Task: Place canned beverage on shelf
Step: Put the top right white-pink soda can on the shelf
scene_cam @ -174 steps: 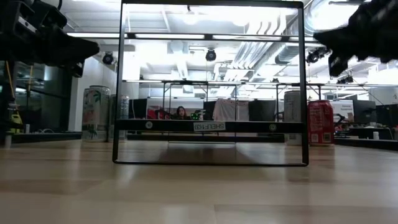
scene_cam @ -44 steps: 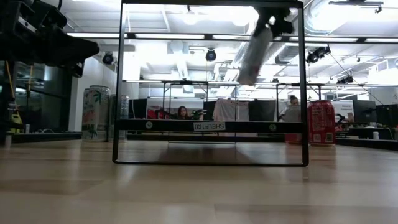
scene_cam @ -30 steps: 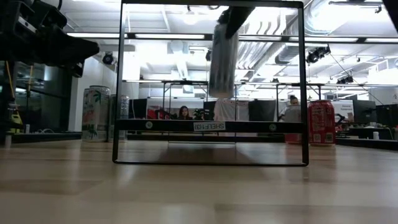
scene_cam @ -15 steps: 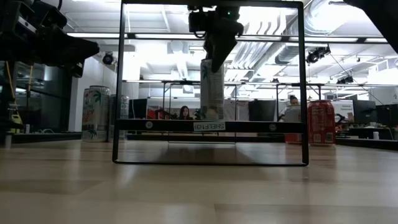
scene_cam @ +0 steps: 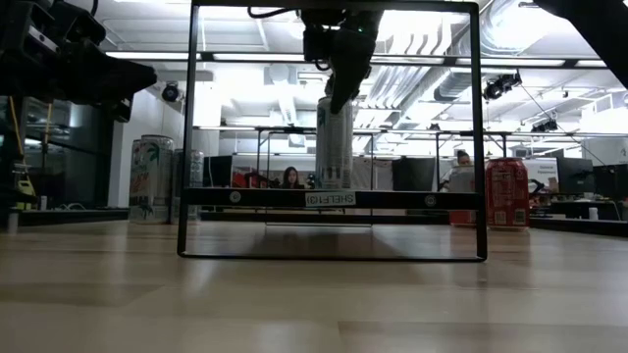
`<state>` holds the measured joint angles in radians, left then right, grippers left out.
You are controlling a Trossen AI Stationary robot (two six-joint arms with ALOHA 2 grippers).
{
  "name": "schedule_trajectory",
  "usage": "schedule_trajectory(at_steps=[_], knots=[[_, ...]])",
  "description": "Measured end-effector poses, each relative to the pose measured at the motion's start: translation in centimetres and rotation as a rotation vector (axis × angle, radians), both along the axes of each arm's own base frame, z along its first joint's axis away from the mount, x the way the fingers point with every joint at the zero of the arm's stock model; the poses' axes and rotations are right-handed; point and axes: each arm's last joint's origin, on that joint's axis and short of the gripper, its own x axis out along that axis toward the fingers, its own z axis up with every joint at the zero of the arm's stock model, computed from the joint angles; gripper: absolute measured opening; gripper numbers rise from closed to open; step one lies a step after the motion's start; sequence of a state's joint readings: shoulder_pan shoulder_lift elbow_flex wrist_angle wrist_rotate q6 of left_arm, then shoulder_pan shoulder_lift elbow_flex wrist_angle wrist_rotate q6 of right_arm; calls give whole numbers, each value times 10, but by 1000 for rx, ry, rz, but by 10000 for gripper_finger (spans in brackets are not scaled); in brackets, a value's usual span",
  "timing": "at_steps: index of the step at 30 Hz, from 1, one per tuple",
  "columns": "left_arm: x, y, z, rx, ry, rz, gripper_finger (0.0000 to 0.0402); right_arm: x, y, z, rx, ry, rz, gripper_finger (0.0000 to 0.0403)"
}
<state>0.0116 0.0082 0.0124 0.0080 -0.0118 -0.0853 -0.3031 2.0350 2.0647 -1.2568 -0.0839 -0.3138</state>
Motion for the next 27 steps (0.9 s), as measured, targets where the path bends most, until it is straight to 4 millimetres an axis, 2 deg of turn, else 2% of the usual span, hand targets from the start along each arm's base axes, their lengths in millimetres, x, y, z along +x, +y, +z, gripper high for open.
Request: schedule_trajectory(at_steps=[20, 27], knots=[[0, 0, 0, 0, 0, 0, 3, -3, -4, 0, -61, 37, 11, 293], [0, 0, 0, 0, 0, 0, 3, -4, -4, 14, -79, 3, 34, 293]])
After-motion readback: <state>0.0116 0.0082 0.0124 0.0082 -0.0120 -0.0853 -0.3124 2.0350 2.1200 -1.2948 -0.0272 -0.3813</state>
